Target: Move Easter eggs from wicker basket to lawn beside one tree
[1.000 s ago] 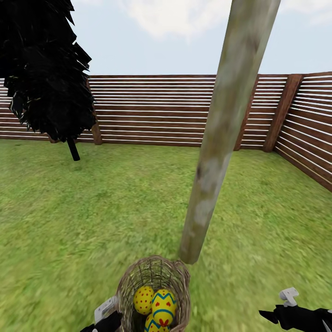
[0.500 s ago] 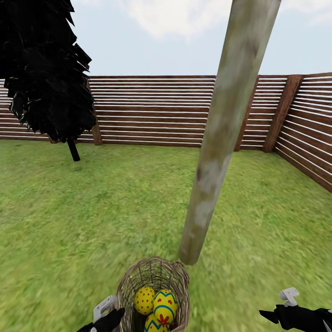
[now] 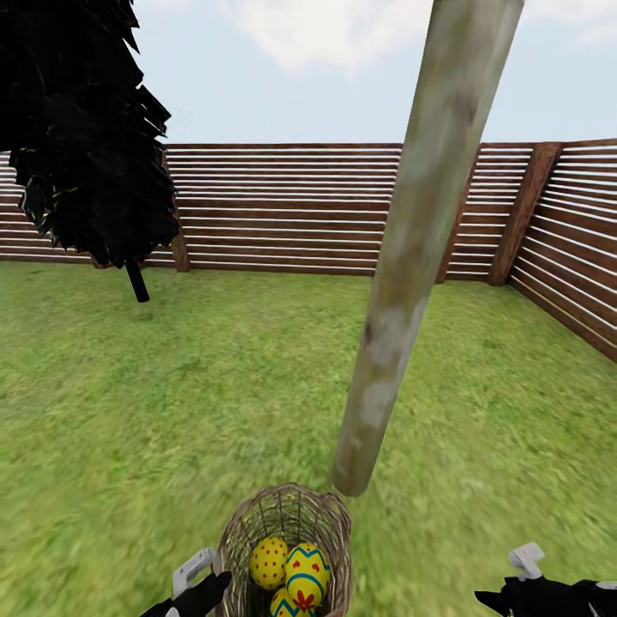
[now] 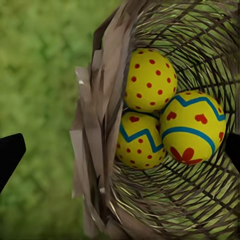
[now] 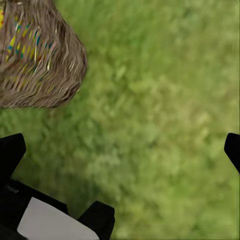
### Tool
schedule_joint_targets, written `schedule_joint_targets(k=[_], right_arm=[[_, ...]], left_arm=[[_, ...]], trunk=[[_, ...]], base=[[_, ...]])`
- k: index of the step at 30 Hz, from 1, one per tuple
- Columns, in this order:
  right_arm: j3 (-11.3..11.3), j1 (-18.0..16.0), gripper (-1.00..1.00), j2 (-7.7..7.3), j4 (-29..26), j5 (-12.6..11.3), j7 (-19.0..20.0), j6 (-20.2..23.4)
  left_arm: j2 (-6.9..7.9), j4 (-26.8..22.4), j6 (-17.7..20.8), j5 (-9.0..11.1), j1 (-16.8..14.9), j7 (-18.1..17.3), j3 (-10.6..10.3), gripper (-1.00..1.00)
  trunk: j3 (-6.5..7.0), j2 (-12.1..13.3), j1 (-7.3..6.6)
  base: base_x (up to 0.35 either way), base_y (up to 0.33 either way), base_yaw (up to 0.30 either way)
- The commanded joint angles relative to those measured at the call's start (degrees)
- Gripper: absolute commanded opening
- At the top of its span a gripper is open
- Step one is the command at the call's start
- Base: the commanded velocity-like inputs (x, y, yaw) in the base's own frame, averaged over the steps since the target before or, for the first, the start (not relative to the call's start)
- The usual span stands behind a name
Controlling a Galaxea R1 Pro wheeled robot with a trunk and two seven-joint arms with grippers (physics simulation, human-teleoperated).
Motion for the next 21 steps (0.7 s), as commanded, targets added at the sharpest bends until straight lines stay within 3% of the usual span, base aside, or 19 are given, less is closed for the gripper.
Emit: schedule_joint_targets(k=[1,3,5,6,7,9,12,14,21], right_arm=[[-0.48,-0.08,1.0,0.45,-0.44,0.3,0.15,0.65],[-0.52,-0.14,1.0,1.51,-1.86,0.26,-1.97,0.77],[-0.47,-0.17,1.0,3.81,-4.13,0.3,-9.88,0.85],[-0.38,-0.18,1.0,7.36,-5.55,0.42,-21.87,0.78],[-0.27,-0.18,1.0,9.06,-6.28,0.45,-27.32,0.7],[-0.19,-0.18,1.0,10.77,-8.13,0.47,-31.03,0.93],[-0.22,-0.18,1.0,12.23,-13.38,0.39,-33.15,1.5],[-0.22,-0.18,1.0,12.35,-14.41,0.35,-32.93,1.65],[-0.3,-0.18,1.0,12.34,-14.66,0.38,-26.61,1.76]], left_arm=[[-0.03,-0.11,0.43,0.38,-0.01,-0.21,0.38,1.0],[-0.03,-0.11,0.43,0.38,-0.01,-0.21,0.41,1.0],[-0.03,-0.12,0.43,0.38,-0.01,-0.21,0.42,1.0],[0.03,-0.13,0.43,0.38,-0.01,-0.21,0.42,1.0],[0.04,-0.13,0.43,0.38,-0.01,-0.21,0.42,1.0],[0.08,-0.13,0.43,0.38,-0.01,-0.21,0.44,1.0],[0.39,-0.13,0.49,0.38,-0.01,-0.21,0.5,1.0],[0.78,-0.13,0.51,0.38,-0.01,-0.21,0.51,1.0],[1.07,-0.06,0.52,0.38,-0.01,-0.21,0.62,1.0]], trunk=[[0.13,0.39,-0.23],[0.49,1.19,-0.67],[0.85,2.0,-1.11],[1.03,2.4,-1.33],[1.21,2.8,-1.55],[1.57,3.6,-1.99],[2.11,4.8,-2.65],[2.47,5.6,-3.09],[3.72,8.41,-4.62]], base=[[0.0,0.0,0.0],[0.0,0.0,0.0],[0.0,0.0,0.0],[0.0,0.0,0.0],[0.0,0.0,0.0],[0.0,0.0,0.0],[0.0,0.0,0.0],[0.0,0.0,0.0],[0.0,0.0,0.083]])
